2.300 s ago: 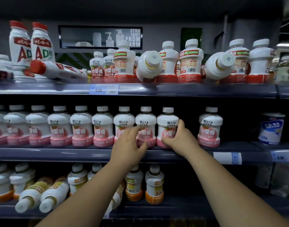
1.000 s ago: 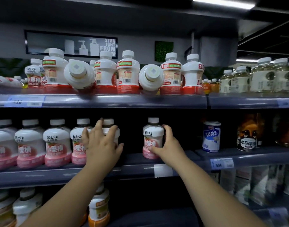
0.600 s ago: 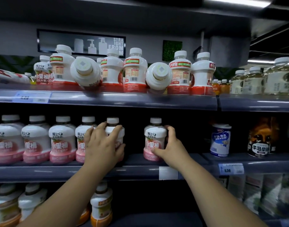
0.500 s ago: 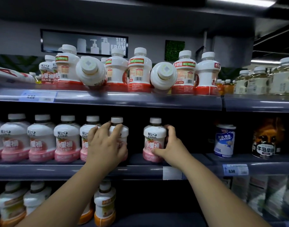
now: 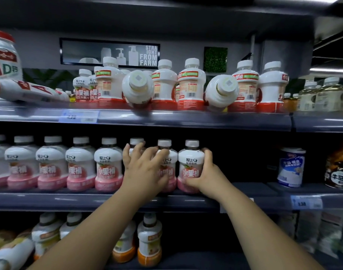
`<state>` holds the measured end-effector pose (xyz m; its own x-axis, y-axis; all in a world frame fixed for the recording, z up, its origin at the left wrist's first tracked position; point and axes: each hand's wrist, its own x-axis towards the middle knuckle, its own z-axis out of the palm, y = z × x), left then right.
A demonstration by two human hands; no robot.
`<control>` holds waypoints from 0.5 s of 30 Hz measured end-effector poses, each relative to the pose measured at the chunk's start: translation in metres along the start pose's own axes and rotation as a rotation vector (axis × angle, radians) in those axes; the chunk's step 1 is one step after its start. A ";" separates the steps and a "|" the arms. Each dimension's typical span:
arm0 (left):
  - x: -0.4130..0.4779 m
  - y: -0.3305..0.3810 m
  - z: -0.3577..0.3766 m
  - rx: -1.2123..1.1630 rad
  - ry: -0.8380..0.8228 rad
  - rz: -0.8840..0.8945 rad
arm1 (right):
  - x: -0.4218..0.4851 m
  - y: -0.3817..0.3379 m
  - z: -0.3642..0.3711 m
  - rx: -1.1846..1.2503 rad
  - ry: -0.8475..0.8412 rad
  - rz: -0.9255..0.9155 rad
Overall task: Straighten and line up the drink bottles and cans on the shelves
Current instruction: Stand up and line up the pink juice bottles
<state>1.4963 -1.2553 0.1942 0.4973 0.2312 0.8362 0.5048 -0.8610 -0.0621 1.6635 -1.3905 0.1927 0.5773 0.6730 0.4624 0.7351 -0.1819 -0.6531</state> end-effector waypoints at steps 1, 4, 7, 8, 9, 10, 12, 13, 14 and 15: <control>0.001 -0.001 0.000 -0.001 -0.010 0.007 | -0.001 0.000 0.003 -0.004 0.018 0.007; -0.001 -0.005 0.004 0.006 -0.011 0.053 | -0.005 0.000 0.012 -0.041 0.078 0.042; -0.002 -0.008 0.007 0.023 0.024 0.071 | -0.007 0.000 0.015 -0.078 0.118 0.060; -0.002 -0.008 0.008 0.027 0.033 0.075 | -0.008 0.000 0.016 -0.082 0.123 0.065; -0.002 -0.008 0.008 0.032 0.041 0.080 | -0.008 0.001 0.016 -0.086 0.123 0.066; -0.003 -0.008 0.009 0.040 0.046 0.085 | -0.008 0.001 0.016 -0.089 0.120 0.065; -0.003 -0.009 0.008 0.052 0.048 0.094 | -0.008 0.001 0.015 -0.067 0.114 0.055; -0.004 -0.009 0.008 0.057 0.047 0.097 | -0.009 0.001 0.015 -0.046 0.121 0.047; -0.004 -0.009 0.007 0.062 0.042 0.099 | -0.009 0.001 0.017 -0.030 0.138 0.035; -0.004 -0.009 0.006 0.066 0.035 0.099 | -0.010 0.000 0.018 -0.029 0.162 0.018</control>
<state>1.4940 -1.2455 0.1878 0.5227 0.1290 0.8427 0.4998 -0.8472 -0.1803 1.6513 -1.3844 0.1766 0.6382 0.5458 0.5430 0.7330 -0.2152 -0.6453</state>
